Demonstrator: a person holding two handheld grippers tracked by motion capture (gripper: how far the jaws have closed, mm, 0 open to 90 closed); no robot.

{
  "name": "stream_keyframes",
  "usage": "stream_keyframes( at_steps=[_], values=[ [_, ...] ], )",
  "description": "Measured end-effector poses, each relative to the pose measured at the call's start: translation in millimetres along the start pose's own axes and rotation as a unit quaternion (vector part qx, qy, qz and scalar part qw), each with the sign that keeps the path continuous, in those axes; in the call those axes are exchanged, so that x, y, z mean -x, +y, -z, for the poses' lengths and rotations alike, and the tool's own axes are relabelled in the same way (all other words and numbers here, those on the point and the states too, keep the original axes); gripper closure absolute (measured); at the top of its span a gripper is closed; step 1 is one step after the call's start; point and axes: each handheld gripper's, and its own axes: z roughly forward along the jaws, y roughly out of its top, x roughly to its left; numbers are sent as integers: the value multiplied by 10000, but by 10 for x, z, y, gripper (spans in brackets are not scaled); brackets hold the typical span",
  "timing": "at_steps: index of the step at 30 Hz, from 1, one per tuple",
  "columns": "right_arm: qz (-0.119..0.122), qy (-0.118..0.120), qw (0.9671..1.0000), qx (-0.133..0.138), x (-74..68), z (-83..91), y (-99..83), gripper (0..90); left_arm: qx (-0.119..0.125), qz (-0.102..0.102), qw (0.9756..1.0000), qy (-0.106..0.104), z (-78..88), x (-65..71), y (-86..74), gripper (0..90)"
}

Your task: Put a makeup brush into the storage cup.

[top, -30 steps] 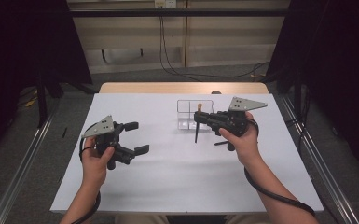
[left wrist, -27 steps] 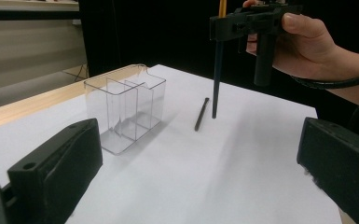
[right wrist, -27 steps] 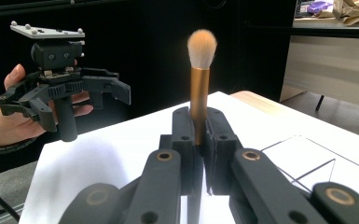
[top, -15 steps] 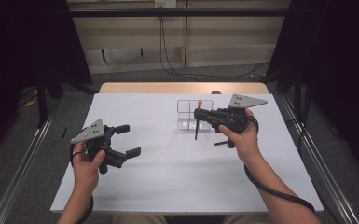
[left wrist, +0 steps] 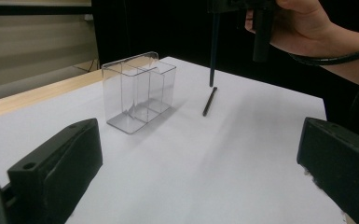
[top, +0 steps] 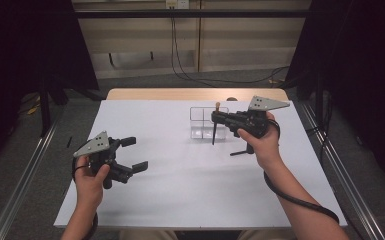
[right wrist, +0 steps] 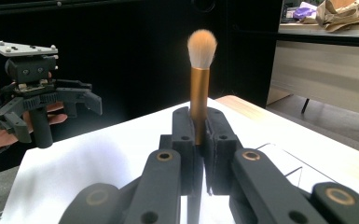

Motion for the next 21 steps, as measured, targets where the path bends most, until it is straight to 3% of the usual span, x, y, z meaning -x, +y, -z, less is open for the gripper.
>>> stream_keyframes(
  at_steps=[21],
  values=[
    [28, -59, 10000, 58, 90, -5, 20, 846, -43, -61, 10000, 65, 108, -1, -57, 0]
  ],
)
